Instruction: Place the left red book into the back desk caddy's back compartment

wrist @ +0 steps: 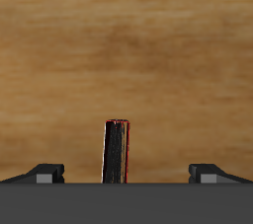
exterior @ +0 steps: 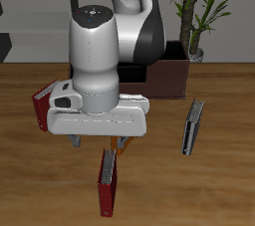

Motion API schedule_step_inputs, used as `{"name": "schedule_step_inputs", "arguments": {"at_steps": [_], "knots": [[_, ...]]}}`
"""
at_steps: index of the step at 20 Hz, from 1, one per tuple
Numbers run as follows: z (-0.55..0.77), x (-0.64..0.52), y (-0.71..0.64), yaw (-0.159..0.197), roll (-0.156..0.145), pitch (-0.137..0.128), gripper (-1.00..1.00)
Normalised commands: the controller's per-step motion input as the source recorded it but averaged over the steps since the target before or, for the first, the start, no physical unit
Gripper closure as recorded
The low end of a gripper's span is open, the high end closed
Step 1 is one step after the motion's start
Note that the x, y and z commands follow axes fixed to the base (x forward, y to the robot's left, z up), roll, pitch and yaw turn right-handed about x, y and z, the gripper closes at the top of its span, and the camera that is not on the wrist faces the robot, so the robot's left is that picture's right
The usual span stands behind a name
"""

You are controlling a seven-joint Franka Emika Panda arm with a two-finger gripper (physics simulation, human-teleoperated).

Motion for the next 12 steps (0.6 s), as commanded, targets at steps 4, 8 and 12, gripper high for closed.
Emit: {"name": "schedule_step_inputs", "arguments": {"at_steps": [4,8,12], "knots": [[-0.18,-0.02,-0.07,0.003,-0.020,-0.010,-1.00],[-0.19,-0.01,-0.07,-0.016,-0.021,-0.010,-1.00],[-0.14,0.02,-0.03,-0.042,-0.014,-0.019,-1.00]]}}
